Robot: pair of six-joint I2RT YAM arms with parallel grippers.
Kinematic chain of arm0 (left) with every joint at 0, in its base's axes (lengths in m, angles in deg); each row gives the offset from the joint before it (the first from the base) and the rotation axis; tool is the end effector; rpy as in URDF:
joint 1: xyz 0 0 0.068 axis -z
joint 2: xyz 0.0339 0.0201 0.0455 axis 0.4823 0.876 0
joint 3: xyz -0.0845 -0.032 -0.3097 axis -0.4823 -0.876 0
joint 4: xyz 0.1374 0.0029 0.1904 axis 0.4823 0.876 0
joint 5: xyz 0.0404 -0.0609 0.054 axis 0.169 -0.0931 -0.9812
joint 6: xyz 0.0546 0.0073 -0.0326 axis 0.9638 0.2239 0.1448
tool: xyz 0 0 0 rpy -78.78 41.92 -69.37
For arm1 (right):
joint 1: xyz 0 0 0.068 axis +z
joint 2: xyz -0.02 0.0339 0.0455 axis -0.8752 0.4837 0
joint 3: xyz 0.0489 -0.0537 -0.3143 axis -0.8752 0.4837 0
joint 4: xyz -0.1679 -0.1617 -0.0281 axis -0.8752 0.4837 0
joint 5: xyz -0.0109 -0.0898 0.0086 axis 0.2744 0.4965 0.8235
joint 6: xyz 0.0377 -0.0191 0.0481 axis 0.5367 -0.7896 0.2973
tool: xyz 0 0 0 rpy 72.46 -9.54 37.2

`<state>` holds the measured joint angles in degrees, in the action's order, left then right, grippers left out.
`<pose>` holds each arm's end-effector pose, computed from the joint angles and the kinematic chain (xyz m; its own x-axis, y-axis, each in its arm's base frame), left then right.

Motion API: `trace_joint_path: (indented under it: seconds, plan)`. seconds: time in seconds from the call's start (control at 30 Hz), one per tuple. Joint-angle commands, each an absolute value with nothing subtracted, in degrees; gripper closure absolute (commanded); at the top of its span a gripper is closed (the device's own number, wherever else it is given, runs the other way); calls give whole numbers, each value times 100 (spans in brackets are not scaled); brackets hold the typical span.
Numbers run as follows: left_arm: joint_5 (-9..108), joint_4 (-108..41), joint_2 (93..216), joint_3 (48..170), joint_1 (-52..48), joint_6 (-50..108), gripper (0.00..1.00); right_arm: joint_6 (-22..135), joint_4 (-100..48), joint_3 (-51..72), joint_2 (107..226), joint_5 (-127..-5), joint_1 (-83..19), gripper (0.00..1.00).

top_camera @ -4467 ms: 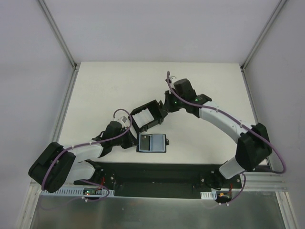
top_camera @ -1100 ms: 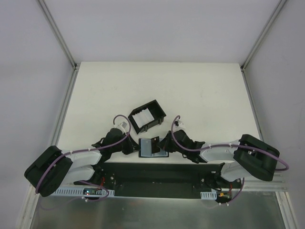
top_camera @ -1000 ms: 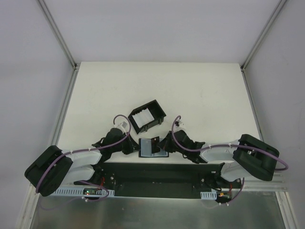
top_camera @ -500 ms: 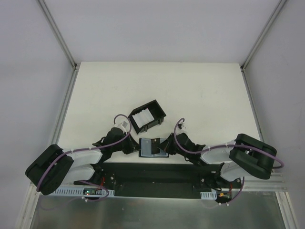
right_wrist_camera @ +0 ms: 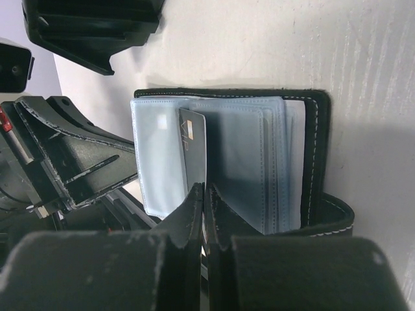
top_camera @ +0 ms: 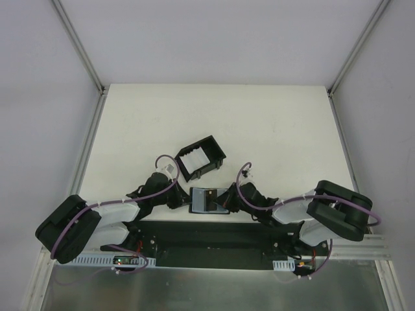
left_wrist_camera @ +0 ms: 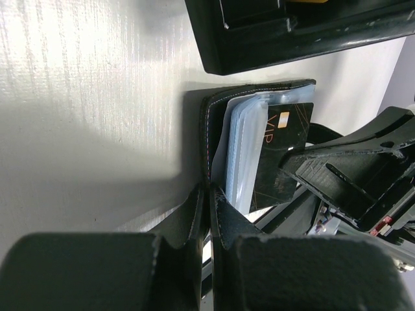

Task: Put the credit cards into the card holder
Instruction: Insert the credit card into the card holder.

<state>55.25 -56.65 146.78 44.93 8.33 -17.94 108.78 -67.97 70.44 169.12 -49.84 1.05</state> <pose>0.1222 -0.1075 0.1807 -0.8682 -0.3757 -0.3241 0.0151 0.6330 -0.7740 0.1146 0.2008 0.1946 -0.8026 0.2989 -0.5163 -0.2388 0.6321 0.7372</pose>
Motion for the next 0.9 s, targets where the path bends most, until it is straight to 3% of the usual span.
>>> trace_joint_path:
  seconds: [0.0,0.33,0.47,0.53,0.67,0.87]
  plan:
    - [4920,-4631,14942,4285,887,-1508,100,10857,-6581,6987,17240,-5251,186,100]
    - [4946,-4675,14951,4285,896,-1508,100,10770,-6449,6486,17706,-5637,186,98]
    - [4938,-4684,14924,4268,896,-1499,100,10691,-6432,6573,17576,-5480,159,86]
    - [4955,-4684,14924,4268,896,-1508,100,10472,-6065,6504,17286,-5322,133,68]
    - [4964,-4675,14924,4285,896,-1499,100,9866,-4694,5951,16907,-5058,142,49]
    - [4999,-4692,14986,4338,887,-1464,100,9522,-4278,5484,17082,-5277,150,49]
